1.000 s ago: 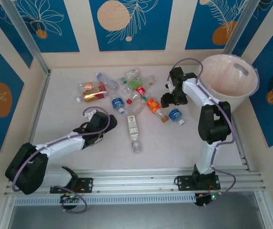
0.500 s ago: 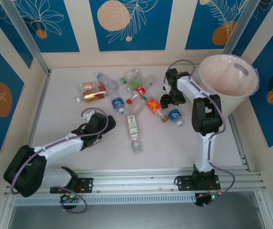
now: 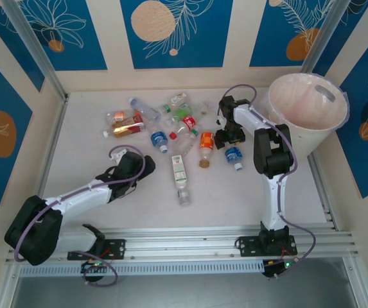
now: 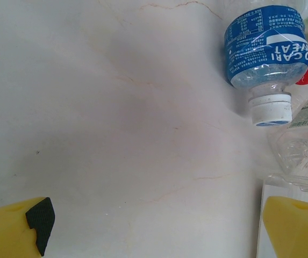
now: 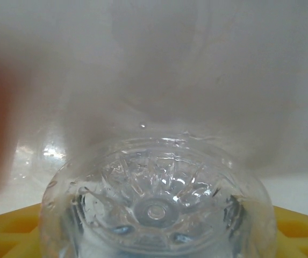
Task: Put the plastic bottles in the bin
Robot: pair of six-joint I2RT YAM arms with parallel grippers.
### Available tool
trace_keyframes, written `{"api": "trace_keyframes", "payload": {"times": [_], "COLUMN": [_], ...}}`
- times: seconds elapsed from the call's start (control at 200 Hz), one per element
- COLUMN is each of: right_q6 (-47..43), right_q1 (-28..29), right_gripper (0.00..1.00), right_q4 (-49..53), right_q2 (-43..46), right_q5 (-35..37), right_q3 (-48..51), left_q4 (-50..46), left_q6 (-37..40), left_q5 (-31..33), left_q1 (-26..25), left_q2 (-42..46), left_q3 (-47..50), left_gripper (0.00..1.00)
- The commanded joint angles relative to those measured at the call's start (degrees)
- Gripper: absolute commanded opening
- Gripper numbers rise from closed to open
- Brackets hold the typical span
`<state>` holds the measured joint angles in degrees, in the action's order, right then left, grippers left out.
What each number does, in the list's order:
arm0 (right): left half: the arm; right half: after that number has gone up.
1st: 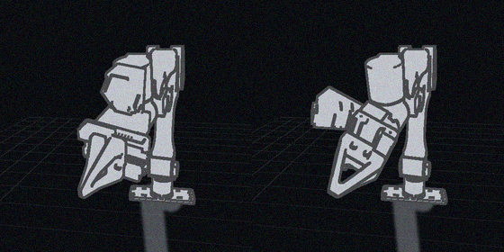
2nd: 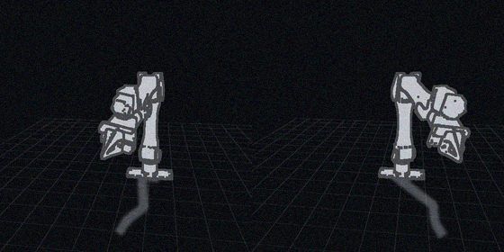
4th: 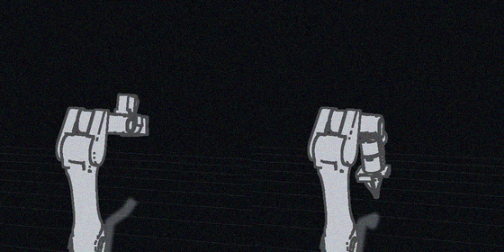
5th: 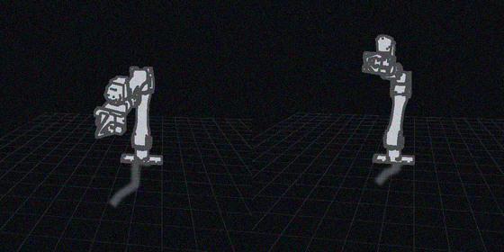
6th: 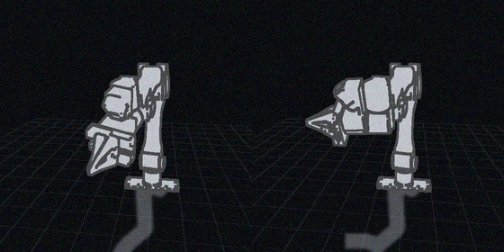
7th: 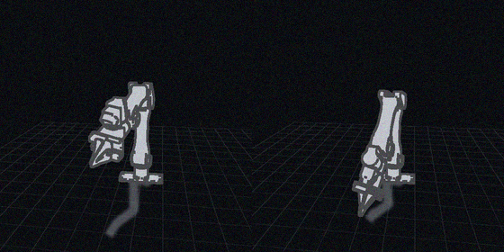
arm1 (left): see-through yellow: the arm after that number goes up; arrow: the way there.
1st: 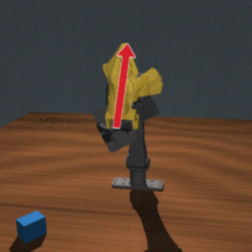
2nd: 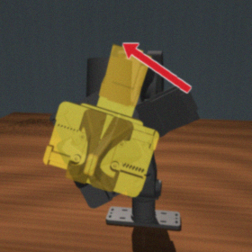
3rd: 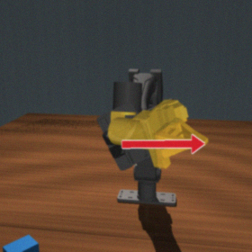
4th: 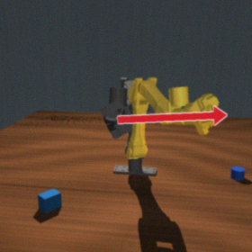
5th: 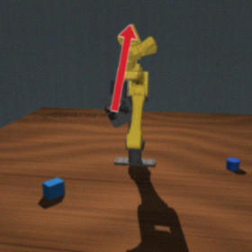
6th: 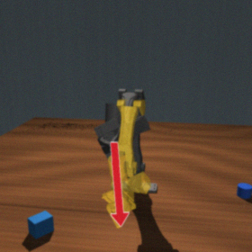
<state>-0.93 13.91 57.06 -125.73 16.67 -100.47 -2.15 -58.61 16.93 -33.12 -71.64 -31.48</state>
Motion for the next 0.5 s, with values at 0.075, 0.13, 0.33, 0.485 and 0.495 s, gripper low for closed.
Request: {"api": "trace_keyframes", "payload": {"times": [0.075,0.13,0.33,0.485,0.495], "right_q6": [1.8,2.0,2.0,2.2,2.2], "right_q1": [0.0,-0.1,0.0,0.2,0.3], "right_gripper": [0.58,0.55,0.5,0.49,0.49], "right_q4": [-4.5,-5.2,-8.3,-11.3,-11.5], "right_q2": [7.2,8.8,14.7,20.5,21.0], "right_q5": [-0.5,-1.0,-1.0,-1.5,-1.6], "right_q3": [2.5,3.1,5.7,8.0,8.3], "left_q4": [0.1,0.2,0.5,1.8,1.9], "left_q6": [-1.2,-1.2,-1.2,-0.2,0.0], "left_q5": [-0.4,-0.5,-0.9,-3.0,-3.2], "left_q1": [0.8,0.9,1.0,1.3,1.4], "left_q2": [0.3,0.3,-0.1,-1.2,-1.2], "left_q3": [0.5,0.6,0.7,0.2,0.1], "left_gripper": [1.0,1.0,1.0,1.0,1.0]}}
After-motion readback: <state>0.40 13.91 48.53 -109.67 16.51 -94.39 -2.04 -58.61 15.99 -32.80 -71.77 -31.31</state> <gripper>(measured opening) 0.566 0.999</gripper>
